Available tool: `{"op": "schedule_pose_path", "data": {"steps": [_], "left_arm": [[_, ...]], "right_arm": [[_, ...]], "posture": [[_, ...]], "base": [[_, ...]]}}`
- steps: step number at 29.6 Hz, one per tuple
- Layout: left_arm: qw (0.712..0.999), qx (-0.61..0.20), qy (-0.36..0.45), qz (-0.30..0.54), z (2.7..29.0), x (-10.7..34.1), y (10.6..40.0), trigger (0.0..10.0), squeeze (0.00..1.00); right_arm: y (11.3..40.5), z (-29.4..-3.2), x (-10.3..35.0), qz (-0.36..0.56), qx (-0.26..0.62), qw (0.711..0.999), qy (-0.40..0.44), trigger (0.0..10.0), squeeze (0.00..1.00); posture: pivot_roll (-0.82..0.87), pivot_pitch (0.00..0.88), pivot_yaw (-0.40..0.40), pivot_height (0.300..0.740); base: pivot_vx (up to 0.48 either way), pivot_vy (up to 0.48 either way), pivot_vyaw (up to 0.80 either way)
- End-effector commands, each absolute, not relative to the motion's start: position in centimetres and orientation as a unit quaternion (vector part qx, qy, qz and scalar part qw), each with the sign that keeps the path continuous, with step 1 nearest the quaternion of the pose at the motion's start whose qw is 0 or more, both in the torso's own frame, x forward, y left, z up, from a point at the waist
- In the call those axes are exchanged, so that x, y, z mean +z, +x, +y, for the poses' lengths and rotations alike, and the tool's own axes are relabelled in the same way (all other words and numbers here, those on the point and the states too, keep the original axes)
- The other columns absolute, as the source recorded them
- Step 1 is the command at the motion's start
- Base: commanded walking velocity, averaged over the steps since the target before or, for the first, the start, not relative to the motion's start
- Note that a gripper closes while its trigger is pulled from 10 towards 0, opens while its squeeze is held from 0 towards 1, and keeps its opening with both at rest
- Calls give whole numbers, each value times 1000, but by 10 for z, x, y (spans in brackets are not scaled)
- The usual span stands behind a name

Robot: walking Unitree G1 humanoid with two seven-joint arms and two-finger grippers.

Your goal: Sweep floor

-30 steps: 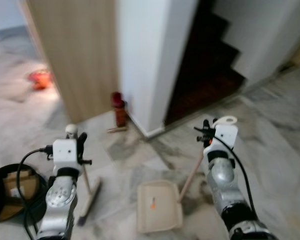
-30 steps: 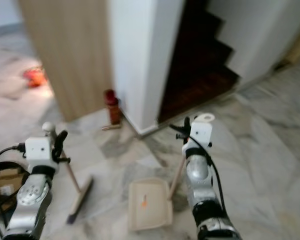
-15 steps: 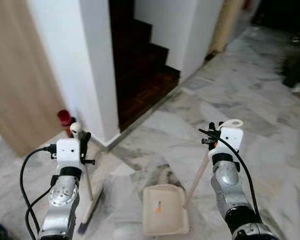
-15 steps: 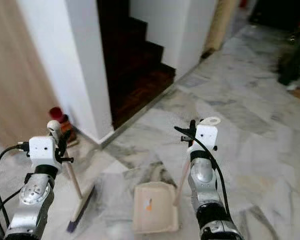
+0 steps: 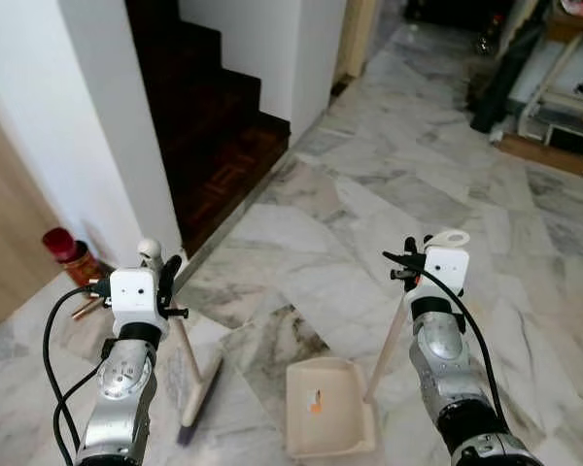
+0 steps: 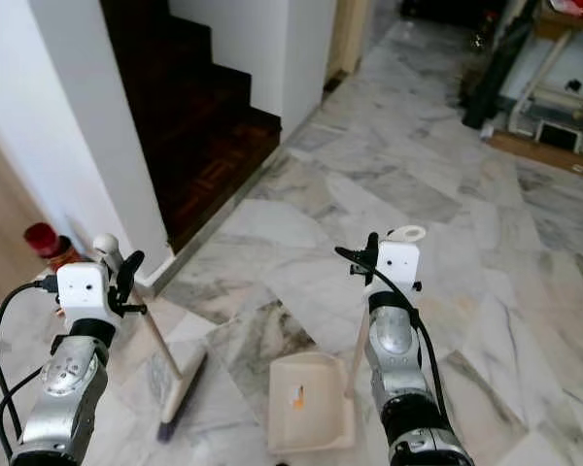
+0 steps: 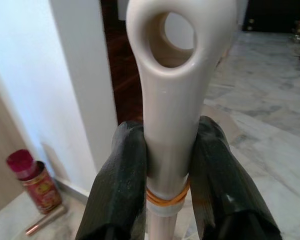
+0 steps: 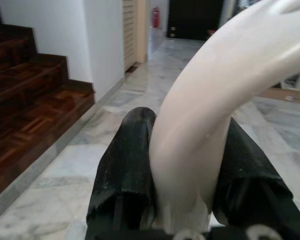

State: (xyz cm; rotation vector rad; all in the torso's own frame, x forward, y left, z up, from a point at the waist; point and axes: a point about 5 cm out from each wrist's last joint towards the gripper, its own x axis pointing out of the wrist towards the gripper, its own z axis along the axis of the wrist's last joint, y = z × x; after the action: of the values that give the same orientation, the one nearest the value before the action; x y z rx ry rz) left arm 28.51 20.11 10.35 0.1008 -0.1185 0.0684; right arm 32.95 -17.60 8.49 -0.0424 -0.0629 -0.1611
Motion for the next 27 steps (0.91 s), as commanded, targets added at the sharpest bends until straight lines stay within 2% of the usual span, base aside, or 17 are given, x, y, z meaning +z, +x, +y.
{"op": "schedule_pose_path", "data": {"steps": [1, 9, 14, 21, 27], "left_arm": [[996, 31, 47, -74, 200, 111, 288, 10000, 0], [995, 30, 58, -74, 200, 111, 289, 10000, 0], [994, 35, 64, -75, 201, 112, 289, 10000, 0], [995, 35, 59, -75, 200, 111, 288, 10000, 0], [995, 36, 56, -74, 201, 110, 288, 10000, 0]], "right_arm": [[333, -177, 95, -52, -83, 995, -20, 10000, 0], [332, -177, 94, -51, -82, 995, -20, 10000, 0], [333, -176, 95, -52, -82, 995, -19, 10000, 0], [332, -174, 95, -54, -79, 995, -17, 10000, 0], [332, -171, 96, -59, -75, 995, -17, 10000, 0]], "posture": [[45, 58, -34, 740], [44, 68, -36, 740], [41, 73, -37, 740], [47, 62, -38, 740], [49, 48, -37, 740]], "base": [[0, 0, -800], [0, 0, -800], [0, -401, -800], [0, 0, -800], [0, 0, -77]]}}
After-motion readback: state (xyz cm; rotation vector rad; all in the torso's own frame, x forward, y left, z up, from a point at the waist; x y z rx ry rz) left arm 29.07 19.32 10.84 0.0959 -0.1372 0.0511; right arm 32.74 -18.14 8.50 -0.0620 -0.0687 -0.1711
